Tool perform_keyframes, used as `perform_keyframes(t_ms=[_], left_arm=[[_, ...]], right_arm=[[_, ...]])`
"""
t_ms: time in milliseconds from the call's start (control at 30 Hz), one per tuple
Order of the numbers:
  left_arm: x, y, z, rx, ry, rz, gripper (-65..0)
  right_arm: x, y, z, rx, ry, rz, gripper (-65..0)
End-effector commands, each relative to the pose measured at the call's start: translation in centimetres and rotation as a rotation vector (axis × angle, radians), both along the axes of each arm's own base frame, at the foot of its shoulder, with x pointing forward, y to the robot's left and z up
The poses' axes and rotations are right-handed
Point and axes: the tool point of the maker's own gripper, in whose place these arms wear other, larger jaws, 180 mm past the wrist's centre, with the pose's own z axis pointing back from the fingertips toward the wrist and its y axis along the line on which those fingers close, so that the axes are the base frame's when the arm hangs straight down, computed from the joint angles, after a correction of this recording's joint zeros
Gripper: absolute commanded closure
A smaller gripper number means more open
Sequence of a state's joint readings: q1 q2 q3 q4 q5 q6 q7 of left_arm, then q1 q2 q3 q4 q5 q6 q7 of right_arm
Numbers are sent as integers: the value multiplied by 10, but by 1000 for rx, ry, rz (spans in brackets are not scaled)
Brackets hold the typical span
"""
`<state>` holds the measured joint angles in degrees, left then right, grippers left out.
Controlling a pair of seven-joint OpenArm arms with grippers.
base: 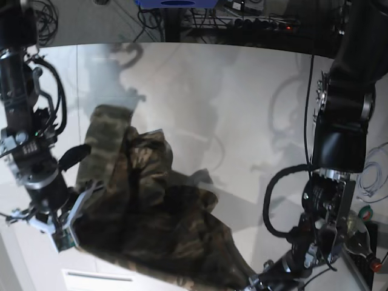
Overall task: Layout the t-shirt on the table in an organized manner, then fold the t-shirt properly
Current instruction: 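Lift the shirt with both grippers and pull the grippers apart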
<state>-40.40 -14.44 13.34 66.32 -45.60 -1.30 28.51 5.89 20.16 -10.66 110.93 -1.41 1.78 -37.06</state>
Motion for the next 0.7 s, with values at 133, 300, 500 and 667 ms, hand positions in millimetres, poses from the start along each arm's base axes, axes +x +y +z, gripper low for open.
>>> perform_keyframes(t_ms=[133, 300, 500, 667], left_arm=[[32, 27, 85, 65, -179, 97, 0], [42, 22, 112, 125, -230, 109, 0], [43, 9, 112, 109, -229, 91, 0], [18, 7, 43, 109, -131, 75, 0]], right_arm=[[9, -30, 34, -92, -116, -43, -6], [18, -44, 66, -155, -186, -46, -6], [22, -48, 76, -169, -208, -52, -6], [4, -31, 18, -87, -72, -49, -6]])
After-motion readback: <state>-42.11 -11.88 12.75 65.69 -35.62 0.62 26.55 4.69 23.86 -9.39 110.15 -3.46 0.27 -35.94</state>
